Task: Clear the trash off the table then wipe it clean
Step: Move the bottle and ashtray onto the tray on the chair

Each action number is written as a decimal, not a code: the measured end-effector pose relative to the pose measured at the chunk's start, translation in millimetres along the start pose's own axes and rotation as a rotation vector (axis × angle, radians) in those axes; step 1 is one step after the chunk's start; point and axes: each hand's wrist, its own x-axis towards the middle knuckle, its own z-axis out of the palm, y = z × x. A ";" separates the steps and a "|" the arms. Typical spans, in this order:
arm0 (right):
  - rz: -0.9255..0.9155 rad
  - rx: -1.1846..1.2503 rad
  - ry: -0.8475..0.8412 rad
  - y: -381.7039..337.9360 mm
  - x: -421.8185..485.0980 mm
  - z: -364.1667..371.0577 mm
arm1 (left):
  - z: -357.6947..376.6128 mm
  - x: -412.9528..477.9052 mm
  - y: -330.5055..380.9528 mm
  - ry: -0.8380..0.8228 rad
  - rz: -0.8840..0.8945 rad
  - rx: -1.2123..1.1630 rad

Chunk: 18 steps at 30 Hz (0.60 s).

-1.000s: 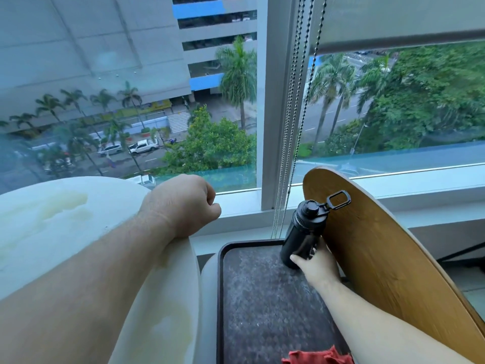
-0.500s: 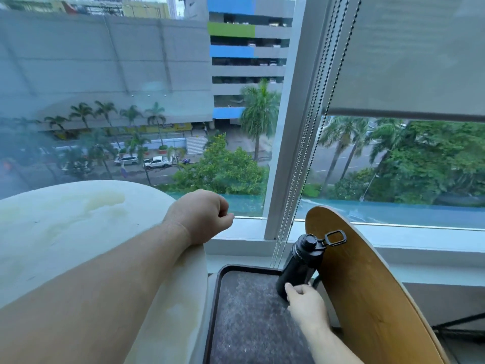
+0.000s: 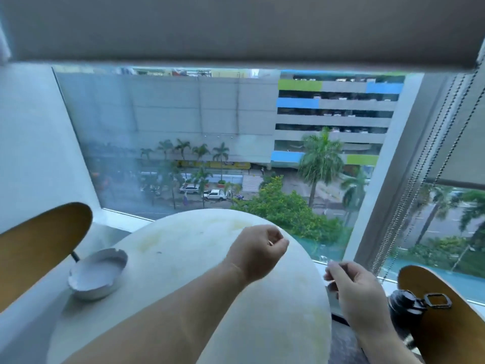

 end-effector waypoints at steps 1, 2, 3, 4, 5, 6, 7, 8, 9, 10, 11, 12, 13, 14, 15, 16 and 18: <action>-0.055 -0.016 -0.003 -14.3 -8.8 12.9 | -17.7 -9.6 -5.7 0.018 -0.008 -0.024; -0.097 -0.036 -0.010 -28.0 -17.3 27.0 | -37.0 -19.0 -11.6 0.037 -0.014 -0.048; -0.136 -0.051 -0.017 -40.5 -25.3 42.5 | -56.2 -27.3 -18.2 0.054 -0.021 -0.072; -0.161 -0.068 -0.035 -51.3 -34.8 58.4 | -75.9 -36.6 -25.0 0.075 -0.025 -0.093; -0.190 -0.075 -0.052 -61.5 -43.4 74.2 | -94.8 -45.2 -31.7 0.094 -0.025 -0.110; -0.216 -0.087 -0.070 -70.2 -51.0 90.3 | -113.4 -53.5 -38.9 0.114 -0.021 -0.120; -0.237 -0.098 -0.082 -77.9 -58.5 107.2 | -131.9 -62.4 -46.8 0.126 -0.016 -0.121; -0.251 -0.109 -0.093 -85.9 -65.7 122.9 | -148.3 -69.8 -55.1 0.135 -0.012 -0.118; -0.262 -0.108 -0.107 -93.0 -73.5 139.6 | -164.6 -78.5 -64.2 0.142 -0.006 -0.109; -0.272 -0.104 -0.117 -97.9 -78.6 150.6 | -175.4 -84.3 -70.7 0.150 0.000 -0.102; -0.283 -0.099 -0.125 -102.6 -84.2 163.4 | -187.2 -90.4 -78.9 0.159 0.002 -0.091; -0.288 -0.102 -0.138 -107.0 -90.4 178.2 | -200.3 -96.4 -89.9 0.172 0.001 -0.080; -0.291 -0.103 -0.155 -111.0 -96.4 192.6 | -212.2 -102.0 -100.4 0.183 -0.004 -0.071; -0.295 -0.109 -0.177 -114.1 -102.4 204.6 | -221.6 -107.4 -110.2 0.193 -0.012 -0.065; -0.300 -0.114 -0.196 -117.5 -107.1 216.5 | -229.9 -112.4 -118.8 0.202 -0.024 -0.059; -0.303 -0.127 -0.213 -119.5 -110.6 229.0 | -236.9 -117.4 -129.0 0.213 -0.041 -0.057; -0.316 -0.152 -0.234 -124.3 -114.4 248.1 | -244.6 -126.5 -144.4 0.239 -0.068 -0.056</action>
